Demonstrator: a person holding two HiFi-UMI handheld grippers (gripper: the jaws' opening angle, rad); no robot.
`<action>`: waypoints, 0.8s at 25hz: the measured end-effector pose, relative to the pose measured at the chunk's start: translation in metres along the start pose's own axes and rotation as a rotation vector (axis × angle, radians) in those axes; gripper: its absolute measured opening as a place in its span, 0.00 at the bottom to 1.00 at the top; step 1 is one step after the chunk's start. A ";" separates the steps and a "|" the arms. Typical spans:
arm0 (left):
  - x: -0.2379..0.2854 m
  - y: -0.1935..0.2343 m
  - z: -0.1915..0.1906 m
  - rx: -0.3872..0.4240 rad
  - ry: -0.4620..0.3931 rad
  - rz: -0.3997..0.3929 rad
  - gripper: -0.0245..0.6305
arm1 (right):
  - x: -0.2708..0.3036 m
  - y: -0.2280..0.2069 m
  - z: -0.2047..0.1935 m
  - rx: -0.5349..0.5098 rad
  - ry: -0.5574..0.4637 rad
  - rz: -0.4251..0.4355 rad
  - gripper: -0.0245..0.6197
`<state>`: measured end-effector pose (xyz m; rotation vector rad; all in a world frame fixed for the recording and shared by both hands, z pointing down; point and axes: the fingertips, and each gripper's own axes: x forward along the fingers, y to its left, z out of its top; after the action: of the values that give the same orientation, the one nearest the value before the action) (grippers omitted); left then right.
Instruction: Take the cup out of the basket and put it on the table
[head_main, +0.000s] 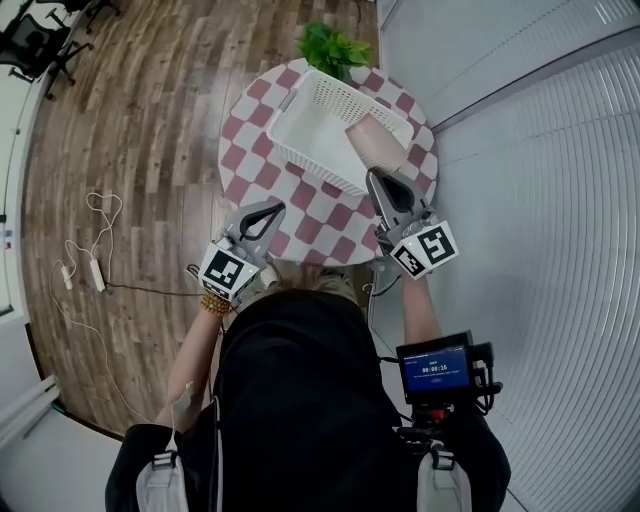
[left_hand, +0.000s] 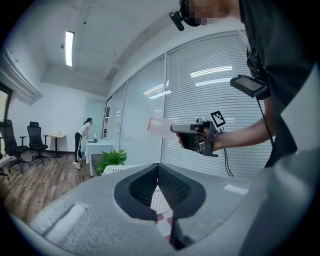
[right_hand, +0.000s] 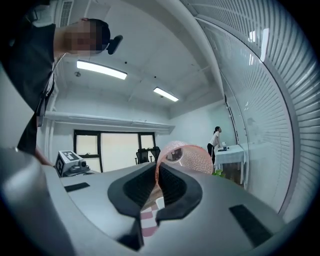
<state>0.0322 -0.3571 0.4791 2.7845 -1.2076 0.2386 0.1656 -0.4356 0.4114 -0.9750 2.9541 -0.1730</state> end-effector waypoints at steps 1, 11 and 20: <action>0.000 -0.002 0.000 0.000 -0.002 -0.007 0.04 | -0.004 0.005 -0.001 0.001 -0.005 -0.002 0.07; 0.002 -0.002 -0.008 -0.006 0.005 -0.057 0.04 | -0.012 0.043 -0.011 0.006 -0.035 -0.034 0.07; -0.001 -0.020 -0.012 -0.014 0.002 -0.123 0.04 | -0.035 0.077 -0.028 0.035 -0.047 -0.072 0.07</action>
<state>0.0446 -0.3411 0.4903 2.8324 -1.0291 0.2224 0.1465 -0.3511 0.4302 -1.0667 2.8661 -0.1994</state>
